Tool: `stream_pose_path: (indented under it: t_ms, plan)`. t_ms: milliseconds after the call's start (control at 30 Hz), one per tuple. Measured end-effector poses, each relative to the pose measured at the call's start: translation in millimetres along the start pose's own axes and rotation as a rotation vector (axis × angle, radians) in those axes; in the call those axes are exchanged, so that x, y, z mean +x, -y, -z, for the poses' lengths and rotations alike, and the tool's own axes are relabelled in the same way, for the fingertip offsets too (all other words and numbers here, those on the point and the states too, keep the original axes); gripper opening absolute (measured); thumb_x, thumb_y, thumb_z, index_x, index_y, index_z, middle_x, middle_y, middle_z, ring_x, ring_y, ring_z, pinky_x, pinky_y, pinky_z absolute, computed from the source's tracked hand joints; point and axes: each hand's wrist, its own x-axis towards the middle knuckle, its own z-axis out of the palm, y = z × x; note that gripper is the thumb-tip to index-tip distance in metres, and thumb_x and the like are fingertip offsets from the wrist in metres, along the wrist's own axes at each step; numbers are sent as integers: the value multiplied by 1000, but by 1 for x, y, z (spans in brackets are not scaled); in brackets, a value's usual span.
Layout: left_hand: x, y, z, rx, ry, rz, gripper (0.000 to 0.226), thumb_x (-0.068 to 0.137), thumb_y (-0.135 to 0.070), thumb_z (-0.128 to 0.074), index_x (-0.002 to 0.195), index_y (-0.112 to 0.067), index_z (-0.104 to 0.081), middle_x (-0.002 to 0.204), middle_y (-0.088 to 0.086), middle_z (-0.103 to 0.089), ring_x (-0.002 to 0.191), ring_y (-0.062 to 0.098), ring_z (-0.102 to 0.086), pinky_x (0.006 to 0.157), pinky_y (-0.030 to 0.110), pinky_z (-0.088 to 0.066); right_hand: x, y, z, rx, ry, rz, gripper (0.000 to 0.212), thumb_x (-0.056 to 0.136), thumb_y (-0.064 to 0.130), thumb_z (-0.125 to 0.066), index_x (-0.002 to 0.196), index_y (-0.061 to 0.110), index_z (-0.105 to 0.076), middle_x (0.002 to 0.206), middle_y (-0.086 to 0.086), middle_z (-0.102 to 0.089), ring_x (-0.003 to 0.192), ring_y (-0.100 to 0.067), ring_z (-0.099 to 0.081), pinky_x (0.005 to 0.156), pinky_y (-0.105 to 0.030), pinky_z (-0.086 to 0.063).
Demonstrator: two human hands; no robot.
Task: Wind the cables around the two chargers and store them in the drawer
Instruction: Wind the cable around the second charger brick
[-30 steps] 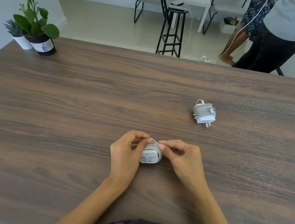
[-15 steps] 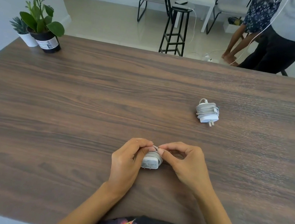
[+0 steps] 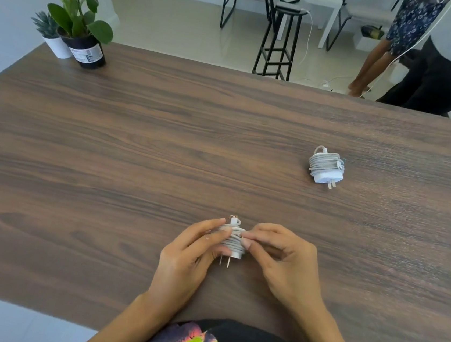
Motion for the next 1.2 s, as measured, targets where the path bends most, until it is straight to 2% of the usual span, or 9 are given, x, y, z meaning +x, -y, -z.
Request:
stream_pose_path:
  t_ms: [100, 167, 300, 433, 667, 833, 900, 1033, 1200]
  plan:
    - [2, -1, 0, -46, -37, 84, 26, 79, 1, -67, 102, -11, -72, 114, 2, -66, 106, 2, -61, 92, 11, -45, -1, -2, -3, 59, 14, -43, 18, 77, 6, -75, 82, 24, -77, 85, 13, -70, 82, -4, -67, 72, -10, -48]
    - [7, -2, -3, -106, -38, 157, 30, 78, 7, -69, 101, -12, -73, 114, 2, -68, 106, 4, -64, 91, 16, -49, 2, -4, -4, 70, -12, -49, 21, 77, 5, -74, 80, 26, -76, 85, 13, -70, 82, -4, -67, 72, -10, -47]
    - [20, 0, -8, -175, -52, 251, 28, 75, 6, -72, 96, -12, -75, 108, -2, -71, 101, 5, -67, 91, 22, -51, 11, -5, -3, 126, -56, -117, 18, 75, 5, -76, 76, 23, -74, 81, 11, -72, 82, -7, -68, 77, -16, -49]
    - [27, -1, -11, -171, -71, 251, 19, 75, 2, -74, 88, -12, -77, 100, -3, -73, 95, 1, -68, 87, 17, -50, 13, -5, -5, 113, -46, -124, 17, 76, 3, -74, 76, 20, -72, 81, 11, -71, 81, -7, -67, 75, -16, -50]
    - [31, -1, -17, -127, -81, 177, 16, 76, 4, -72, 85, -8, -76, 101, 0, -72, 95, 0, -66, 88, 15, -49, 16, -6, -4, 44, -35, -176, 19, 77, 2, -72, 73, 20, -70, 78, 11, -69, 75, -1, -64, 70, -6, -43]
    - [32, 1, -23, -120, -104, 154, 17, 76, 11, -70, 83, -4, -75, 101, 4, -72, 97, 8, -67, 88, 24, -53, 20, -8, -5, 16, -63, -245, 20, 78, 6, -72, 70, 23, -67, 72, 9, -69, 65, -2, -64, 67, -13, -49]
    - [35, 3, -26, -151, -118, 179, 19, 76, 14, -69, 82, -3, -75, 99, 6, -73, 100, 12, -68, 90, 28, -53, 22, -8, -7, 7, -80, -248, 18, 78, 7, -72, 69, 22, -66, 68, 7, -68, 59, -4, -64, 63, -12, -47]
    - [37, 6, -31, -166, -134, 165, 19, 78, 15, -67, 83, -1, -74, 96, 8, -73, 102, 14, -68, 92, 27, -52, 25, -8, -8, 4, -96, -228, 18, 79, 7, -71, 70, 22, -66, 71, 6, -67, 57, -10, -63, 61, -21, -51]
    - [39, 8, -34, -194, -168, 179, 20, 79, 14, -65, 86, -3, -73, 95, 2, -73, 99, 11, -68, 91, 26, -52, 25, -7, -16, -15, -192, -157, 20, 78, 2, -71, 72, 20, -68, 72, 8, -67, 61, -6, -63, 63, -12, -47]
